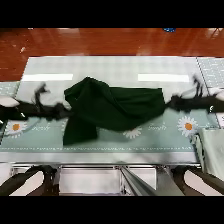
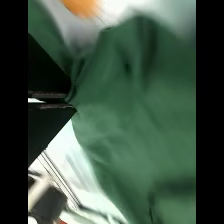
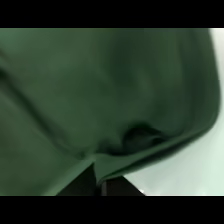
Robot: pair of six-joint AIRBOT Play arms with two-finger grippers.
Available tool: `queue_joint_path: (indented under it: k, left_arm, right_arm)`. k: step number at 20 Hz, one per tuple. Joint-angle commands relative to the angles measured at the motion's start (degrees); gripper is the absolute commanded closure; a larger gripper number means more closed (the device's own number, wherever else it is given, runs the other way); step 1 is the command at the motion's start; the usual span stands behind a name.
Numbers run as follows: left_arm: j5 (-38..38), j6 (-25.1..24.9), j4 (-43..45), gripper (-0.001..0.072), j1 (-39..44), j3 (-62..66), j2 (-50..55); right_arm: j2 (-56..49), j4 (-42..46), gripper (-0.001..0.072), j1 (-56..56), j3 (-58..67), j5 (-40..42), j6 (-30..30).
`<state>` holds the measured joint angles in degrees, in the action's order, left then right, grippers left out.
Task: Fold the shirts.
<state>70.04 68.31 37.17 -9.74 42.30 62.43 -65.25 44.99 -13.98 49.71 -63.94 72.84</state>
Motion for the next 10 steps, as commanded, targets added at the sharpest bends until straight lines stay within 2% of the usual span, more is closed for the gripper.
queue_joint_path:
  k: [1,3,6,10]
  left_arm:
    - [4.9,1.3,-2.6,0.0690,0.0,21.6,-4.3]
    - [7.4,2.9,-1.6,0.0690,0.0,38.2,-5.0]
    - [11.5,7.5,5.8,0.0690,0.0,59.4,-4.9]
    - [17.4,11.8,15.0,0.0690,0.0,78.9,-5.8]
  right_arm:
    - [4.1,0.5,0.0690,3.1,22.9,-2.3,3.3]
    - [5.9,5.0,0.0690,3.1,37.8,-2.5,6.2]
    - [7.7,11.8,0.0690,3.1,56.8,-5.7,9.1]
    - [13.8,15.0,0.0690,3.1,66.8,-7.8,9.8]
